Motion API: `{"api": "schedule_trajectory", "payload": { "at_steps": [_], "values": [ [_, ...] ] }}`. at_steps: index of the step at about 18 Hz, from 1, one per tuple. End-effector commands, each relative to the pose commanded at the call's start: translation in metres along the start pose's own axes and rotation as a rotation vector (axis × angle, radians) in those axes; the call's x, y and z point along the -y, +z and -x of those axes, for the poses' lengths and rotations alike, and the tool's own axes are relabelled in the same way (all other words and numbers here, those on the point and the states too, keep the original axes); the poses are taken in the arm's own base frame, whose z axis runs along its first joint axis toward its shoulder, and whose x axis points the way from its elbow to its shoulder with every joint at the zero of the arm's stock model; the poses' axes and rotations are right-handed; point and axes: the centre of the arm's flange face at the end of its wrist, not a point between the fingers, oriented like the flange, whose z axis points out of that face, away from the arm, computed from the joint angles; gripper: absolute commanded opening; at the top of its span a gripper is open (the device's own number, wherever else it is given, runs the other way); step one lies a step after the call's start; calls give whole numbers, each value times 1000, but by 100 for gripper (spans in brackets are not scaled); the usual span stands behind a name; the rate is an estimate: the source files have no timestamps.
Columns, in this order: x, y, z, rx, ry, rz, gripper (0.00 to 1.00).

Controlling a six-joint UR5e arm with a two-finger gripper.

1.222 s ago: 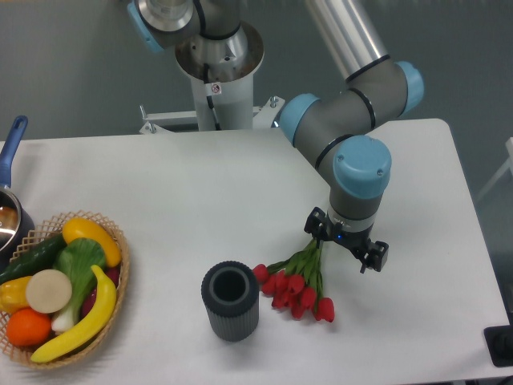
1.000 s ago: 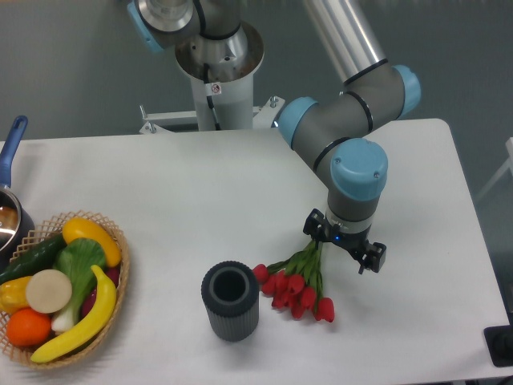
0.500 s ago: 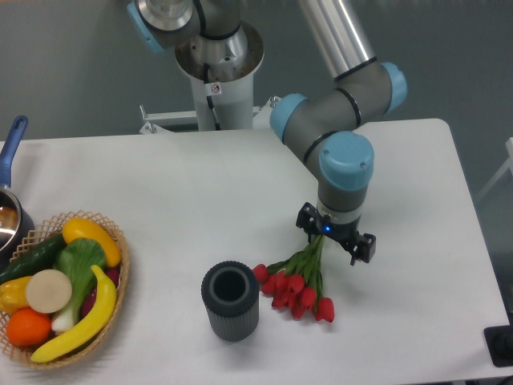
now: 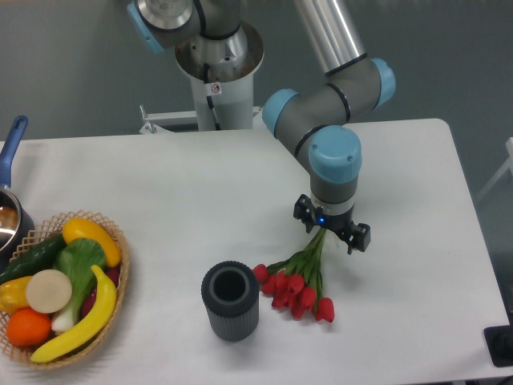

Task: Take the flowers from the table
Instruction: 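Move the open gripper over the green stems of the red tulips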

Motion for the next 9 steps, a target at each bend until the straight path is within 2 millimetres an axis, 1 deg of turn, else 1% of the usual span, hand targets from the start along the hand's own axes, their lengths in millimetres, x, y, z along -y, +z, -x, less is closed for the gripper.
{"api": "schedule_trajectory", "payload": {
  "at_steps": [1, 3, 6, 8, 9],
  "values": [
    [5, 8, -5, -13, 3, 5, 100],
    [19, 15, -17, -27, 27, 3, 100],
    [34, 16, -27, -38, 37, -21, 100],
    [38, 14, -27, -43, 38, -44, 98],
    [39, 12, -27, -46, 39, -58, 82]
  ]
}}
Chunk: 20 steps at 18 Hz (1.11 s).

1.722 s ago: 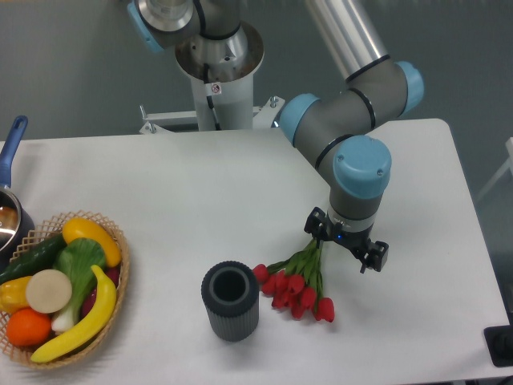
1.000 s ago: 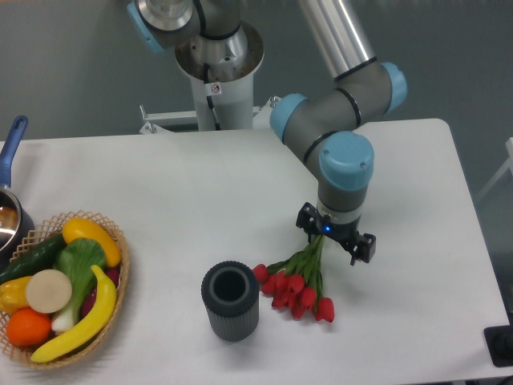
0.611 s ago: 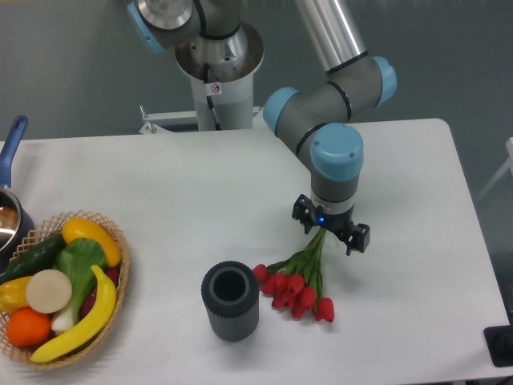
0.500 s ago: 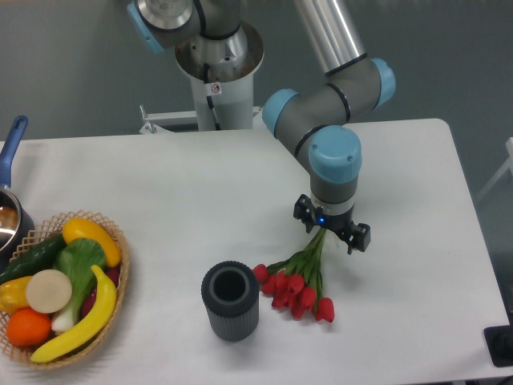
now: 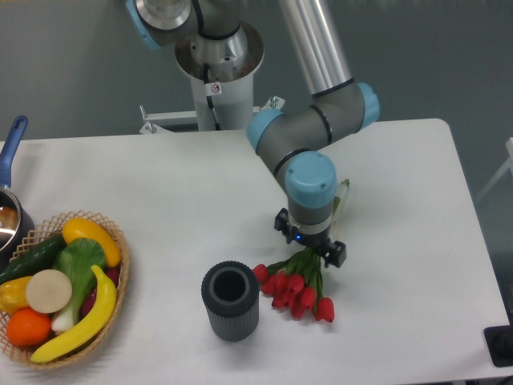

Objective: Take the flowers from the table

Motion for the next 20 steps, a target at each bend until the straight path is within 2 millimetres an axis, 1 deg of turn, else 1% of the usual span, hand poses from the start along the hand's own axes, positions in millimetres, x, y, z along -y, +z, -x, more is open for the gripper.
{"api": "schedule_trajectory", "payload": {
  "at_steps": [1, 2, 3, 4, 5, 6, 7, 10, 12, 13, 14, 16, 17, 18, 20],
  "values": [
    [1, 0, 0, -3, 6, -6, 70],
    [1, 1, 1, -3, 5, -6, 45],
    [0, 3, 1, -4, -1, -2, 34],
    [-1, 3, 0, -4, -3, 3, 32],
    [0, 2, 0, -3, -8, 5, 24],
    [-2, 4, -1, -6, -12, 8, 8],
    [-3, 3, -1, -2, -14, 11, 1],
    [-3, -4, 2, 9, -29, 6, 0],
    [-3, -15, 10, 32, -34, -3, 0],
    [-7, -20, 16, 41, -42, -8, 0],
    [-9, -28, 22, 57, -55, -15, 0],
    [-9, -42, 32, 83, -57, -28, 0],
    [-8, -51, 40, 104, -57, -36, 0],
    [-11, -62, 50, 122, -67, -40, 0],
    [-16, -76, 59, 142, -78, -49, 0]
  ]
}}
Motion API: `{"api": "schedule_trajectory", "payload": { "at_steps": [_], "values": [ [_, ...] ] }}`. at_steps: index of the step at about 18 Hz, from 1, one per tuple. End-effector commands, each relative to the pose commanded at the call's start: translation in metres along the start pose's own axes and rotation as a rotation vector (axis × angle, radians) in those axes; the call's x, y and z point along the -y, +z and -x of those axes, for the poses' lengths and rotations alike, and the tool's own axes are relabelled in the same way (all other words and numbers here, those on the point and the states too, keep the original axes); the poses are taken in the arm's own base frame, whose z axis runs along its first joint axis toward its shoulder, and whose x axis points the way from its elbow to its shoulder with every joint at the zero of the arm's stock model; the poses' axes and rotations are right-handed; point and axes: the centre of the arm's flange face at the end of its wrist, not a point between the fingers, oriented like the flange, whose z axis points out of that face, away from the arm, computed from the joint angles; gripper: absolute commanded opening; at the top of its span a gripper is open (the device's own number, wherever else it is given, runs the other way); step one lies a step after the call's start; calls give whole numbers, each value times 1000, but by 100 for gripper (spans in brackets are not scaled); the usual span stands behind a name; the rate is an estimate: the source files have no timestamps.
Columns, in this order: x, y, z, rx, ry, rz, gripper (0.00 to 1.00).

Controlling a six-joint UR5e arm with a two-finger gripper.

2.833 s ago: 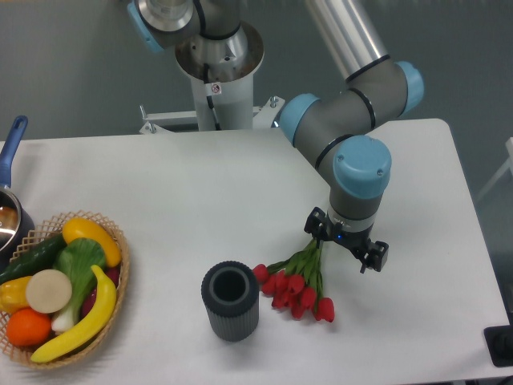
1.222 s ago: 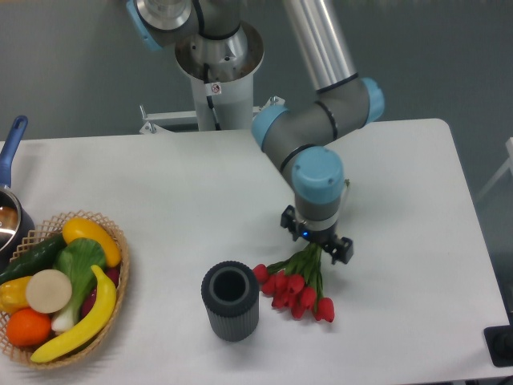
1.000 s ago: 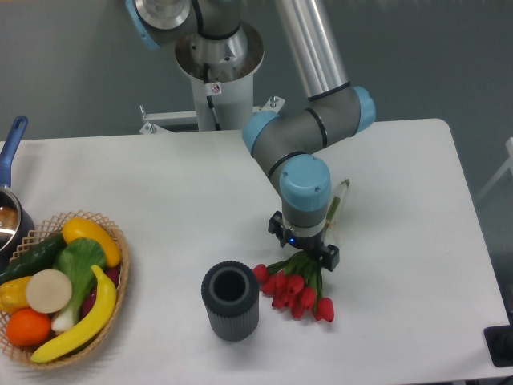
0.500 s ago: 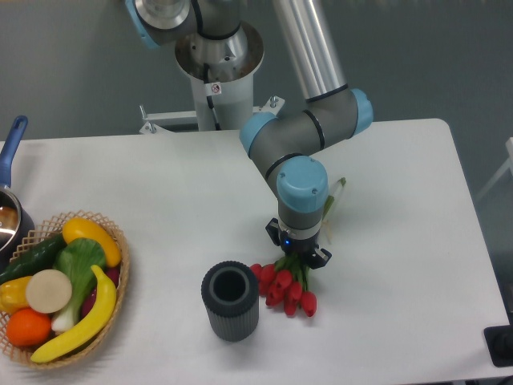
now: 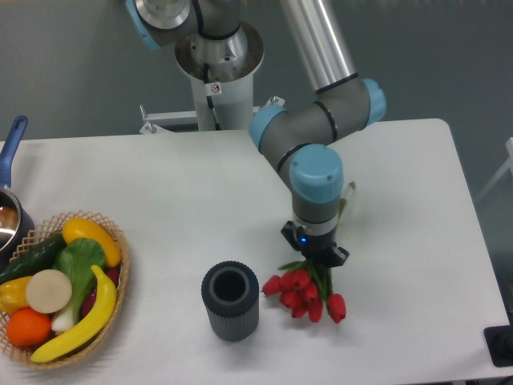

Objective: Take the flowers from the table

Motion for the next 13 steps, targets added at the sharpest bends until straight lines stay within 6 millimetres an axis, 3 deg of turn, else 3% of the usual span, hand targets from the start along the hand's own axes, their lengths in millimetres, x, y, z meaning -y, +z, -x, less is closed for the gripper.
{"api": "schedule_trajectory", "payload": {
  "at_steps": [6, 9, 13],
  "values": [
    [-12, -16, 20, 32, -26, -10, 0],
    [-29, -24, 38, 7, -40, 12, 0],
    [-26, -30, 48, 3, -12, 14, 0]
  ]
}}
